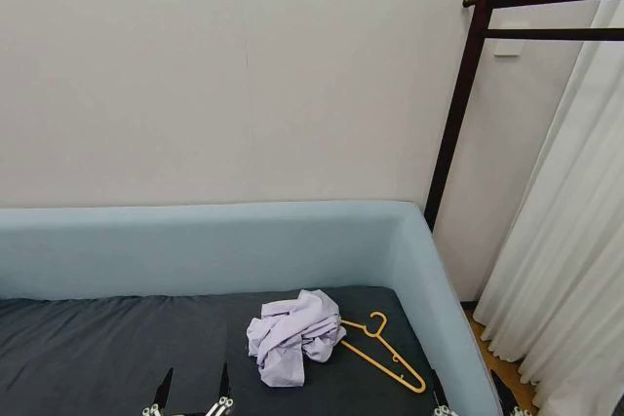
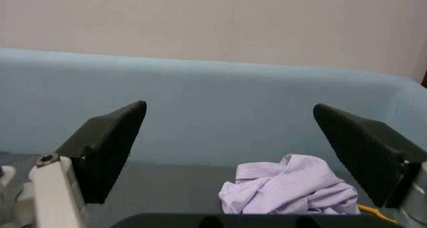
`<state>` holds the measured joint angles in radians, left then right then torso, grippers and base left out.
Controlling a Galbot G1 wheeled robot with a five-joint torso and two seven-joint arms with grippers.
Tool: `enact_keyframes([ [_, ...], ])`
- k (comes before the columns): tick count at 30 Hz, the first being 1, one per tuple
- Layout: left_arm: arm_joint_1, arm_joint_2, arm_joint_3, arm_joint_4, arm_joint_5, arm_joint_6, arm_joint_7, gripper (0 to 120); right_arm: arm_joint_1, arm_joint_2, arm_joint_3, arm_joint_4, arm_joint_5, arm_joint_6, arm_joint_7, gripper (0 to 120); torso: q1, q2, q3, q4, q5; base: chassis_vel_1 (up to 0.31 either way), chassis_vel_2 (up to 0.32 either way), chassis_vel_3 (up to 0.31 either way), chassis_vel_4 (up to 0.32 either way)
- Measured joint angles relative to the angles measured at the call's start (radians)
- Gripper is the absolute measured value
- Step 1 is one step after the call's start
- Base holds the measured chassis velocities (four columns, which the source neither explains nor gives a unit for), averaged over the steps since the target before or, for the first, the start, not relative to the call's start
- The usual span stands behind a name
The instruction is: Pick up the clothes from the sofa and hang them on the clothes hanger.
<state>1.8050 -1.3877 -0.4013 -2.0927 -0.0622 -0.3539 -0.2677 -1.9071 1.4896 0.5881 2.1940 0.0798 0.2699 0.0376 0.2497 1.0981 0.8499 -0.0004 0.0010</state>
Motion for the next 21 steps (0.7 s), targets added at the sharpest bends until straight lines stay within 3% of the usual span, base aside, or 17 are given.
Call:
enact_keyframes([
  [15,-0.006,-0.001,-0.002,0.022,-0.001,-0.004,-0.001,99,0.001,-0.019,-0.014,0.019,0.046,-0.044,0.008,100,0.000,0.000,0.000,-0.0001,0.0000,0.000,0.000,0.000,0.000],
  [18,-0.002,-0.003,-0.005,0.031,-0.003,-0.009,-0.002,99,0.013,-0.073,-0.023,0.046,0.145,-0.114,0.029,100,0.000,0.000,0.000,-0.0002,0.0000,0.000,0.000,0.000,0.000],
  [21,0.001,-0.004,-0.006,0.039,-0.005,-0.014,-0.003,99,0.068,-0.210,-0.023,0.068,0.322,-0.251,0.070,100,0.000,0.000,0.000,0.0002,0.0003,0.000,0.000,0.000,0.000],
])
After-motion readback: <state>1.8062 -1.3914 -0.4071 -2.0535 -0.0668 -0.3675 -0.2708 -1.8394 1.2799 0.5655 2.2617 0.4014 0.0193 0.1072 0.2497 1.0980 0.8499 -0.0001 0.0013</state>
